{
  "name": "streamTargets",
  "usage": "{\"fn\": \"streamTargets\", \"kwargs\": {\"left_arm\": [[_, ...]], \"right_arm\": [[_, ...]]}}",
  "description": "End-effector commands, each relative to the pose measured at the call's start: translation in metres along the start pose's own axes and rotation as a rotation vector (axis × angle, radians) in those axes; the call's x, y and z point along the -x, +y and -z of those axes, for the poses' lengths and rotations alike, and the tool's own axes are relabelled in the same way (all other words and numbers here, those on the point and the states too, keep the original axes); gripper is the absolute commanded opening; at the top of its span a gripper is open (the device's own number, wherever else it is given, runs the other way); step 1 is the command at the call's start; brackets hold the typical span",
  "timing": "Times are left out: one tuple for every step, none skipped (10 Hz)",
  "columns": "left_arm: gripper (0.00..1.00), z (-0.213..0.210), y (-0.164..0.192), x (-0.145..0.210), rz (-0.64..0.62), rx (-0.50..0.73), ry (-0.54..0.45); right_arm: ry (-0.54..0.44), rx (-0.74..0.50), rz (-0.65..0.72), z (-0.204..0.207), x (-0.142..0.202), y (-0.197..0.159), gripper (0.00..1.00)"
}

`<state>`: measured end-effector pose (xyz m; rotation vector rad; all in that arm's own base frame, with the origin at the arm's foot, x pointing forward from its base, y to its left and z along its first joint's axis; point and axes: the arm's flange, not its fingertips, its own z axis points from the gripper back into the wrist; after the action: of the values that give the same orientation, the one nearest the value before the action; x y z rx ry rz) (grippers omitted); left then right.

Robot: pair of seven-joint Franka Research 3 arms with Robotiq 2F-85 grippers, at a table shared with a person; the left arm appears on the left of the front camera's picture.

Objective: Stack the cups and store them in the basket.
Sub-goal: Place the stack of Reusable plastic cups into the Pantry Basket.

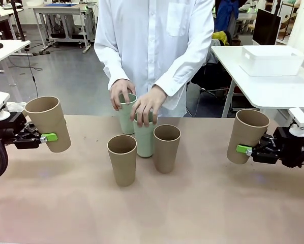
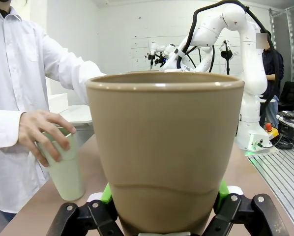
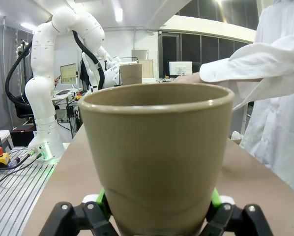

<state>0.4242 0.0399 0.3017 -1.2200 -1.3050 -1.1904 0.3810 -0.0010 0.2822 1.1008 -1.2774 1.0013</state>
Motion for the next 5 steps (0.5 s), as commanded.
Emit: {"fn": "streamTargets", "kwargs": {"left_arm": [[0.84,0.0012,0.0010,-0.0032,0.009,0.004,-0.002],[0.84,0.0012,0.0010,-0.0032,0.009,0.004,-0.002],[0.84,0.0012,0.0010,-0.0032,0.009,0.004,-0.002],[0.84,0.0012,0.0010,-0.0032,0.009,0.004,-0.002],[0.84,0.0012,0.0010,-0.0032,0.009,0.004,-0.002]], "right_arm": [[0.005,0.007,0.001,0.0016,-0.0034,-0.0013,0.84],[0.005,0.007,0.001,0.0016,-0.0034,-0.0013,0.84],[0.005,0.007,0.001,0.0016,-0.0034,-0.0013,0.84],[0.005,0.007,0.001,0.0016,-0.0034,-0.0013,0.84],[0.005,0.007,0.001,0.0016,-0.0034,-0.0013,0.84]]}}
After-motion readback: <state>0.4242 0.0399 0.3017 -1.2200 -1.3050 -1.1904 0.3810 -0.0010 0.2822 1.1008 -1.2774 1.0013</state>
